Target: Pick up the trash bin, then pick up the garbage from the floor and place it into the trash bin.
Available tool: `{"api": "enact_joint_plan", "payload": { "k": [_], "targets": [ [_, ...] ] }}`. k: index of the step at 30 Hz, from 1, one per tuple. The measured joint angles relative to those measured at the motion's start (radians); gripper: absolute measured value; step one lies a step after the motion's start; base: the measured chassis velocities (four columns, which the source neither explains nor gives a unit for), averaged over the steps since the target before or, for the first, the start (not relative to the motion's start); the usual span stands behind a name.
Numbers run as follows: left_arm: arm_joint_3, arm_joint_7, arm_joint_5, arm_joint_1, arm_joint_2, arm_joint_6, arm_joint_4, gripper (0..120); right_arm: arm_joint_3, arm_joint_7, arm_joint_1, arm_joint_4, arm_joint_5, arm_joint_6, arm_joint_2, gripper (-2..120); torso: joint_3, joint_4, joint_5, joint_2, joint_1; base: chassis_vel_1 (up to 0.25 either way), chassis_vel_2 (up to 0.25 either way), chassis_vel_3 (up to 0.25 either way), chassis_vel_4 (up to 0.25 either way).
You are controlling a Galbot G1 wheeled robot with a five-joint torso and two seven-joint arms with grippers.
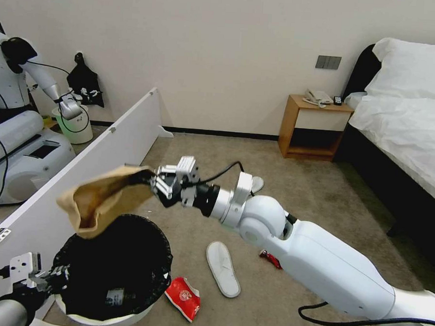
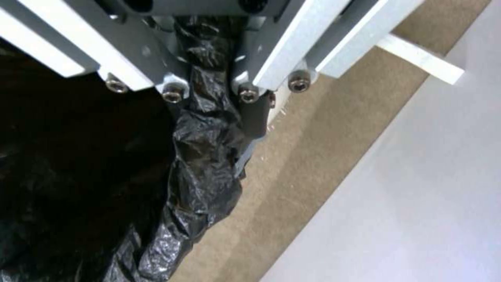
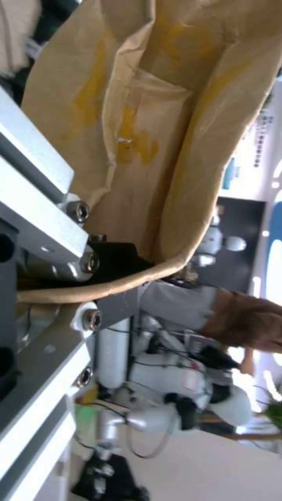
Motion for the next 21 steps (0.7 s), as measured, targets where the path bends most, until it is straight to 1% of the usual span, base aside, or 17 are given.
{"api": "enact_joint_plan", "payload": {
  "k": [4,7,15,21],
  "targets": [
    [-0.001,-0.005,-0.004,-0.01,0.003,0.0,-0.001,3,-0.044,0.0,-0.008,0.001,-0.02,-0.002,-0.005,0,0.0,0.0006,0.0,0.0,0.0,0.0,0.0,0.0,0.0],
    [-0.004,-0.005,-0.008,-0.011,0.004,0.0,-0.001,3,-0.064,0.002,-0.011,-0.002,-0.025,-0.004,-0.009,0,0.0,0.0006,0.0,0.0,0.0,0.0,0.0,0.0,0.0],
    [-0.005,-0.008,-0.015,-0.017,0.006,0.0,-0.004,3,-0.081,0.006,-0.02,-0.015,-0.039,-0.007,-0.021,0,0.0,0.0005,0.0,0.0,0.0,0.0,0.0,0.0,0.0],
    [-0.002,-0.02,-0.038,-0.022,0.007,0.002,-0.011,3,-0.091,0.008,-0.031,-0.031,-0.052,-0.008,-0.02,0,0.0,0.0004,0.0,0.0,0.0,0.0,0.0,0.0,0.0]
  ]
}}
